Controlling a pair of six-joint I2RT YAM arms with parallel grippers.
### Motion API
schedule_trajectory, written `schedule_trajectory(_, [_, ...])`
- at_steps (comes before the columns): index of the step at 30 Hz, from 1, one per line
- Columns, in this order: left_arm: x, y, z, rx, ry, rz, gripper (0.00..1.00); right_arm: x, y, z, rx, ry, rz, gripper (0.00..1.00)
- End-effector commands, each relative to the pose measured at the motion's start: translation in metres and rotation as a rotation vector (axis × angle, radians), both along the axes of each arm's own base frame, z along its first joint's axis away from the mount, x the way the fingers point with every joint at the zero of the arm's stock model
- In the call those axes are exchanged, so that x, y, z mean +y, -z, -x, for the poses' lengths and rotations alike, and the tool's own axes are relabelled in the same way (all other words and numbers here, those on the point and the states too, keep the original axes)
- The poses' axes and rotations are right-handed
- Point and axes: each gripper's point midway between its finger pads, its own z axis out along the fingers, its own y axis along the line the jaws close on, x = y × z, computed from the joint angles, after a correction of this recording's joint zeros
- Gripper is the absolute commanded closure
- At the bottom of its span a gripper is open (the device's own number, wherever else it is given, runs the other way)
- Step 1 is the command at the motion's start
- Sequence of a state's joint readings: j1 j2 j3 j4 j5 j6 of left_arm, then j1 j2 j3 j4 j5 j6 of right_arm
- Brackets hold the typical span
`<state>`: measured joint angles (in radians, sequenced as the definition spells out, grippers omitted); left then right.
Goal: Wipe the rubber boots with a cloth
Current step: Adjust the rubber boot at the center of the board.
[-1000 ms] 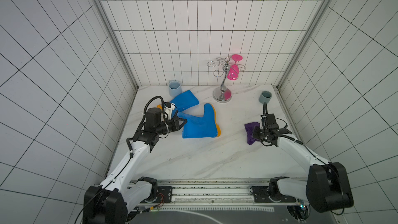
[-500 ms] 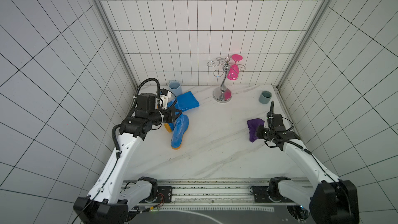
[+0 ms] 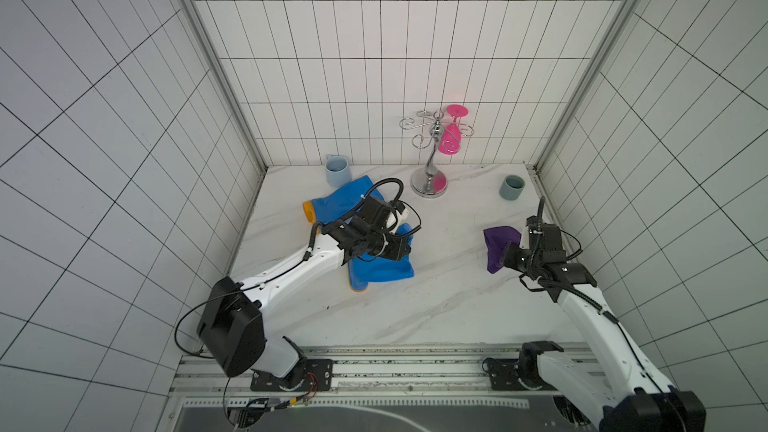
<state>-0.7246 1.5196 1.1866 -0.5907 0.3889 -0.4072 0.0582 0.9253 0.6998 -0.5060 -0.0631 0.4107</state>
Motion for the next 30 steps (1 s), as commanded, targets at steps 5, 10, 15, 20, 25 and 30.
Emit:
schedule_trajectory(5, [-0.084,0.021,-0.006,0.031,0.028,0.114,1.0,-0.016,-0.079,-0.004,-0.15,0.043,0.013,1.0])
schedule_trajectory(10, [-0.131,0.059,0.0,0.092,0.07,0.117,1.0,-0.023,-0.099,-0.002,-0.194,0.066,0.023,1.0])
schedule_trajectory(15, [-0.163,0.09,0.002,0.135,0.088,0.113,1.0,-0.027,-0.107,0.0,-0.211,0.077,0.03,1.0])
schedule_trajectory(20, [-0.183,0.106,-0.006,0.16,0.088,0.11,1.0,-0.029,-0.107,0.003,-0.21,0.083,0.038,1.0])
schedule_trajectory(25, [-0.193,0.112,-0.017,0.159,0.07,0.105,1.0,-0.03,-0.103,0.003,-0.202,0.084,0.039,1.0])
schedule_trajectory(30, [-0.194,0.124,-0.027,0.171,0.053,0.092,1.0,-0.03,-0.101,0.003,-0.197,0.08,0.04,1.0])
